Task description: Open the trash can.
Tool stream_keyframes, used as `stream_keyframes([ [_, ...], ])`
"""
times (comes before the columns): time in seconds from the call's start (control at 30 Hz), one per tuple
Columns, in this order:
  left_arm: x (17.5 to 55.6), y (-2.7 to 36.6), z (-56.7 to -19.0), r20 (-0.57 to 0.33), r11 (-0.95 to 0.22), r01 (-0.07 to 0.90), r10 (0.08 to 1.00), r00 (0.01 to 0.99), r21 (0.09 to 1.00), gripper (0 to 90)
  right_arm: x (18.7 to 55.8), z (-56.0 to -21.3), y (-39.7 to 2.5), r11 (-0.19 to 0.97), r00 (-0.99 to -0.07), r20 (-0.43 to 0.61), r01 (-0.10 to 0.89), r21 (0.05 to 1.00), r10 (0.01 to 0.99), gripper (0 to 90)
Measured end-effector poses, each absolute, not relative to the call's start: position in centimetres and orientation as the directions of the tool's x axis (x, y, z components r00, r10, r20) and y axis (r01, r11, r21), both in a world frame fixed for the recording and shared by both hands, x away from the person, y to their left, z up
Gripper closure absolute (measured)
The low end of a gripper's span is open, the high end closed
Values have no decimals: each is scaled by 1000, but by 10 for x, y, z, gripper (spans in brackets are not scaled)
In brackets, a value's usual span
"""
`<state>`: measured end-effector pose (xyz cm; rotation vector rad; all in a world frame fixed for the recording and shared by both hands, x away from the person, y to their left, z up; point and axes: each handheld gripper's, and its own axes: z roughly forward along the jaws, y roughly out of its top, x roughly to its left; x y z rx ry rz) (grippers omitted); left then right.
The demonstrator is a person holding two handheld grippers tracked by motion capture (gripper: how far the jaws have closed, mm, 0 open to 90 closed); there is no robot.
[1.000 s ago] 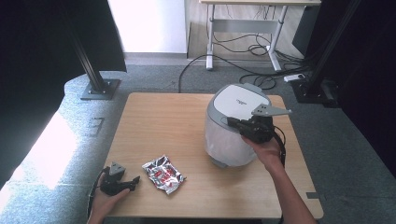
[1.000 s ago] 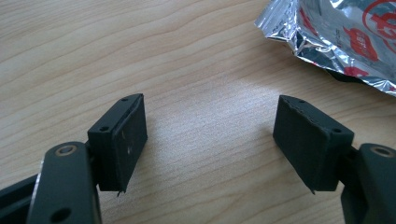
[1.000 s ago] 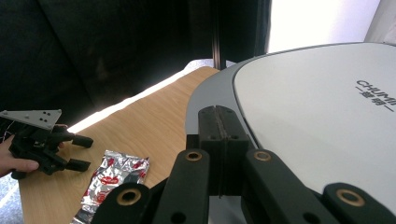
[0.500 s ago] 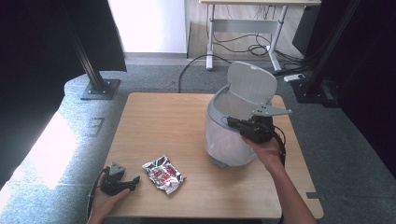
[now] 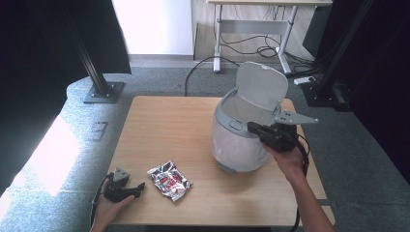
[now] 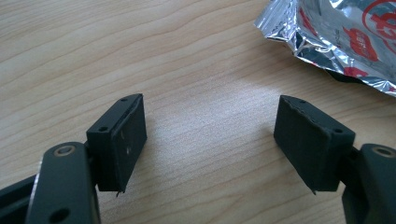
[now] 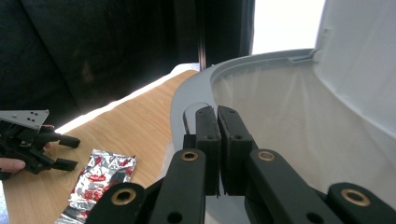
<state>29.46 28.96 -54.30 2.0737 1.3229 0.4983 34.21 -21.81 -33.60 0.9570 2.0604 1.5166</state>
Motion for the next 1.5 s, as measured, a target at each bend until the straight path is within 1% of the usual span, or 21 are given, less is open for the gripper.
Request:
stream_keyframes([
  [0.23,295,289,-543,-13,-305,670,905,426,677,251,328,-344,-234,170,-681,53,256,952,731,846],
  [0.47,295,289,-543,-15,-304,669,905,426,679,251,312,-363,-253,144,-661,61,251,957,748,812],
  [0.5,294,289,-543,-14,-302,667,905,425,681,250,308,-369,-258,139,-657,63,251,958,751,779],
  [0.57,294,289,-543,-14,-302,667,905,425,681,251,306,-373,-260,139,-654,61,250,958,754,764],
  [0.67,295,289,-543,-13,-305,668,904,426,679,251,302,-386,-267,138,-646,64,257,956,761,704],
  [0.7,295,289,-543,-13,-305,668,904,426,679,250,302,-386,-267,138,-646,64,257,956,761,704],
  [0.73,294,290,-543,-14,-305,668,904,427,679,251,301,-393,-269,135,-640,65,259,956,766,674],
  [0.77,294,290,-543,-14,-305,668,904,427,679,250,301,-393,-269,135,-640,65,259,956,766,674],
  [0.8,294,289,-543,-14,-303,667,905,426,680,250,300,-403,-271,126,-636,76,266,956,768,647],
  [0.83,294,289,-543,-14,-303,667,905,426,680,250,300,-403,-271,126,-636,76,266,956,768,647],
  [0.87,294,290,-543,-13,-305,667,904,427,680,250,300,-413,-273,123,-626,82,277,953,776,623],
  [0.97,294,290,-543,-12,-307,668,904,428,678,251,300,-422,-275,115,-620,94,288,951,779,604],
  [1.0,294,290,-543,-13,-307,668,904,428,678,250,301,-431,-277,106,-607,106,302,947,787,579],
  [1.1,294,290,-543,-13,-306,668,904,427,678,250,302,-440,-279,102,-596,112,313,944,795,555],
  [1.13,294,290,-543,-12,-306,668,904,427,678,250,303,-448,-281,102,-583,114,324,941,805,530],
  [1.3,294,290,-543,-11,-308,667,904,428,679,249,306,-463,-282,106,-562,119,352,930,818,501],
  [1.33,294,290,-543,-11,-307,666,904,428,680,249,306,-472,-283,99,-558,129,360,928,820,490],
  [1.43,295,290,-543,-11,-308,666,903,429,679,248,306,-478,-284,95,-550,133,366,926,824,473],
  [1.5,295,290,-543,-11,-311,665,901,433,679,247,307,-487,-284,117,-544,121,383,916,830,457],
])
